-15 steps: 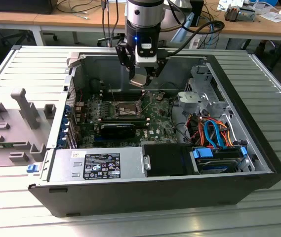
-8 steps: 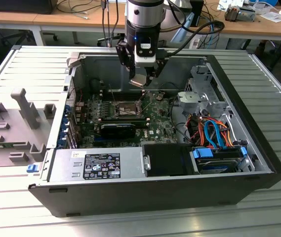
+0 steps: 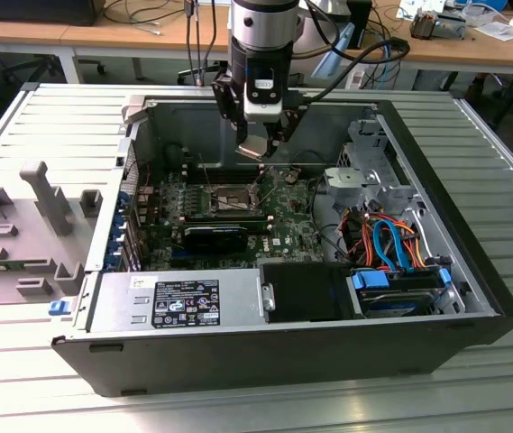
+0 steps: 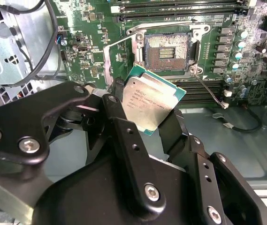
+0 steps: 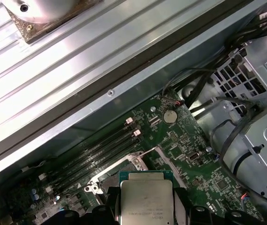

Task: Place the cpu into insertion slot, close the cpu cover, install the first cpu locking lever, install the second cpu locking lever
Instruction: 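Place the cpu into insertion slot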

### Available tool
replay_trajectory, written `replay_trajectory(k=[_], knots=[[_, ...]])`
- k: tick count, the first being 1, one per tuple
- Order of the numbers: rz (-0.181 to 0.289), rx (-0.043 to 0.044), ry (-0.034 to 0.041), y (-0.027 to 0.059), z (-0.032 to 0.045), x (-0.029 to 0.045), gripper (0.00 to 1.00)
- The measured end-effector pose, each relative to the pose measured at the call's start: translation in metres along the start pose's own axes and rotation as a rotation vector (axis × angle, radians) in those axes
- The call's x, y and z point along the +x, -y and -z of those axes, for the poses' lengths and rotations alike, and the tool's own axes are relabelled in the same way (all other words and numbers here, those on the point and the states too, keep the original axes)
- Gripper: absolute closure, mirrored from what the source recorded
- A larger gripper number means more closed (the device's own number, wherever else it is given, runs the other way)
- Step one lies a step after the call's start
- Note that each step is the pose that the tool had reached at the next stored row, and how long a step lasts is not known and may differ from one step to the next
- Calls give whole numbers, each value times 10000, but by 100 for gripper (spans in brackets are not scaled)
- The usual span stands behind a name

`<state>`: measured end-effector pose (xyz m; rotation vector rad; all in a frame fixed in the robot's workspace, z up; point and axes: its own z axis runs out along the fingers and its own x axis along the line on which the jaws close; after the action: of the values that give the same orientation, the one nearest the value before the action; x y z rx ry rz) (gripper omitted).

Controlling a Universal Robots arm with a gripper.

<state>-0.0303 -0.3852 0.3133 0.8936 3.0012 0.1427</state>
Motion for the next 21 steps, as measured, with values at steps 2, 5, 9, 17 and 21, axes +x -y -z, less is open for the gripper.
replay_trajectory(k=[2,5,9,17,21], knots=[[-68,-2,6,0,0,0,45],[-183,-3,16,0,0,0,45],[-328,-7,29,0,-1,0,45],[-673,-14,60,0,-1,0,45],[-802,-16,71,0,-1,0,45]])
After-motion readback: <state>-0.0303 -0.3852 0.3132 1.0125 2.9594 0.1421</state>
